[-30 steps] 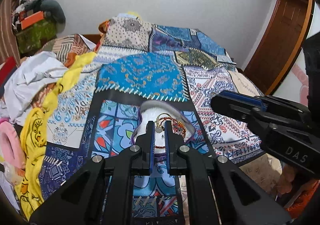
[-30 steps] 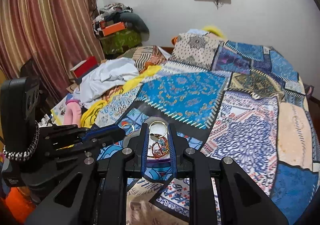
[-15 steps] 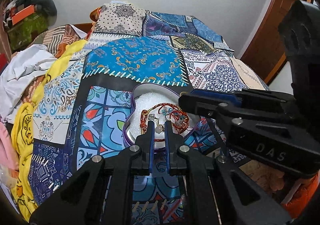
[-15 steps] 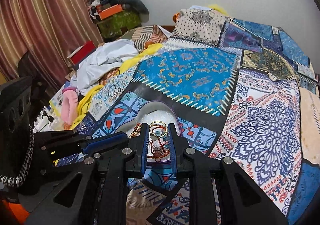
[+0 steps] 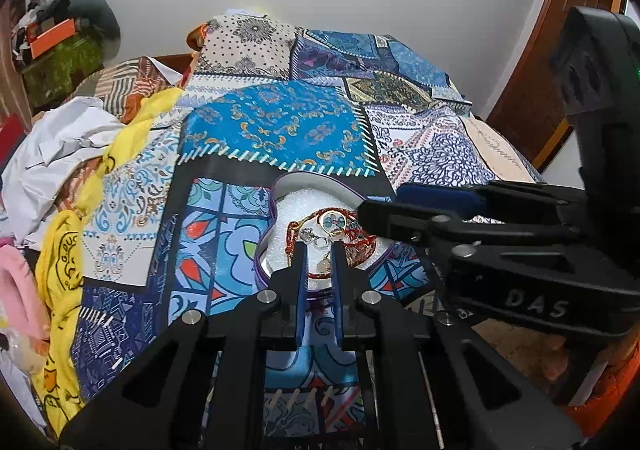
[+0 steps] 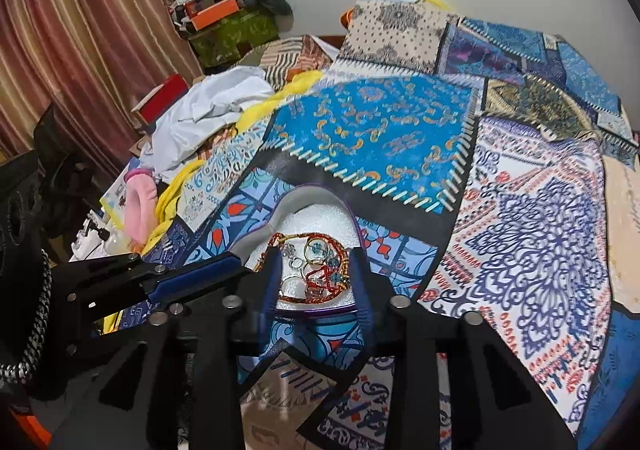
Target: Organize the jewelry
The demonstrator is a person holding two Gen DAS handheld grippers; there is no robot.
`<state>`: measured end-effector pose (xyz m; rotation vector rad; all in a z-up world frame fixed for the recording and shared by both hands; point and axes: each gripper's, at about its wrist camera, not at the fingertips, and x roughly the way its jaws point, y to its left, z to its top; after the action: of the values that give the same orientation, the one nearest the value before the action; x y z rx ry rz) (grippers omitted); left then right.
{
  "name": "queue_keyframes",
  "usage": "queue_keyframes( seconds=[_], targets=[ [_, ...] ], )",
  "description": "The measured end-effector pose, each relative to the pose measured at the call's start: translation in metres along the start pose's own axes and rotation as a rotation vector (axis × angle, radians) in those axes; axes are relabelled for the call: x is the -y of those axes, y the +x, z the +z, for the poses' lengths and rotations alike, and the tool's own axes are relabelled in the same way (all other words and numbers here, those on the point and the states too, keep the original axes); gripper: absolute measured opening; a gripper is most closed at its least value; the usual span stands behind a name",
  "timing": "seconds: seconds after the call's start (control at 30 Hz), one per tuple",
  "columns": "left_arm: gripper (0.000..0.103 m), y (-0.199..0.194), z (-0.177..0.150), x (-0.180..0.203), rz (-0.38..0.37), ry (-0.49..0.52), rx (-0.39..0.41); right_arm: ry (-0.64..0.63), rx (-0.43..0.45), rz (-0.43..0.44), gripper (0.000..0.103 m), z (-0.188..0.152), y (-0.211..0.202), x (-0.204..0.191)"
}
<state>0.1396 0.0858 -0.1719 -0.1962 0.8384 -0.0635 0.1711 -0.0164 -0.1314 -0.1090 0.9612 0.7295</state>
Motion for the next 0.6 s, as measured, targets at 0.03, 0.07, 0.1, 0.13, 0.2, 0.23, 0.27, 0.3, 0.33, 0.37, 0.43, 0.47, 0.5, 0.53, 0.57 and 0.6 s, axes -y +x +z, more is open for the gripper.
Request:
queue_keyframes(
  seconds=[0.03, 0.07, 0.1, 0.13, 0.2, 0.23, 0.27, 0.3, 0.33, 0.37, 0.43, 0.47, 0.5, 0.53, 0.57, 0.6],
  targets=[
    [0.009, -0.004, 0.0, 0.0, 0.004, -0.001, 0.005, 0.0, 0.01, -0.002, 0.034, 0.001, -0.004, 0.0],
    [0.009, -0.008, 0.001, 0.0, 0.009, -0.001, 0.01, -0.001, 0.02, -0.003, 0.035, 0.001, -0.009, -0.001],
    [0.009, -0.011, 0.002, 0.001, 0.012, -0.001, 0.016, -0.001, 0.031, -0.008, 0.035, 0.001, -0.014, -0.001],
    [0.009, -0.015, 0.003, 0.002, 0.017, 0.0, 0.024, -0.002, 0.04, -0.015, 0.035, 0.002, -0.018, -0.001],
    [0.01, -0.024, 0.006, 0.003, 0.025, 0.003, 0.042, -0.003, 0.063, -0.027, 0.035, 0.003, -0.028, -0.002],
    [0.01, -0.031, 0.007, 0.005, 0.03, 0.005, 0.056, -0.002, 0.081, -0.032, 0.035, 0.003, -0.036, -0.003],
    [0.01, -0.037, 0.009, 0.006, 0.034, 0.006, 0.071, -0.001, 0.098, -0.036, 0.035, 0.004, -0.043, -0.003],
    [0.01, -0.043, 0.011, 0.007, 0.038, 0.007, 0.085, -0.001, 0.112, -0.039, 0.035, 0.004, -0.048, -0.004],
    [0.01, -0.052, 0.014, 0.009, 0.041, 0.008, 0.106, -0.003, 0.133, -0.045, 0.035, 0.005, -0.057, -0.006],
    [0.01, -0.059, 0.016, 0.011, 0.044, 0.008, 0.124, -0.006, 0.154, -0.052, 0.035, 0.005, -0.065, -0.008],
    [0.01, -0.078, 0.021, 0.015, 0.048, 0.011, 0.172, -0.016, 0.209, -0.07, 0.035, 0.006, -0.086, -0.012],
    [0.01, -0.087, 0.024, 0.018, 0.049, 0.013, 0.198, -0.02, 0.239, -0.079, 0.035, 0.005, -0.097, -0.015],
    [0.01, -0.098, 0.026, 0.021, 0.052, 0.016, 0.226, -0.023, 0.267, -0.084, 0.035, 0.005, -0.107, -0.018],
    [0.01, -0.11, 0.028, 0.024, 0.055, 0.02, 0.259, -0.027, 0.304, -0.088, 0.035, 0.005, -0.121, -0.021],
    [0.01, -0.121, 0.03, 0.028, 0.059, 0.025, 0.29, -0.031, 0.345, -0.092, 0.035, 0.003, -0.136, -0.025],
    [0.014, -0.133, 0.03, 0.032, 0.064, 0.031, 0.323, -0.035, 0.382, -0.095, 0.035, 0.002, -0.149, -0.029]
  ],
)
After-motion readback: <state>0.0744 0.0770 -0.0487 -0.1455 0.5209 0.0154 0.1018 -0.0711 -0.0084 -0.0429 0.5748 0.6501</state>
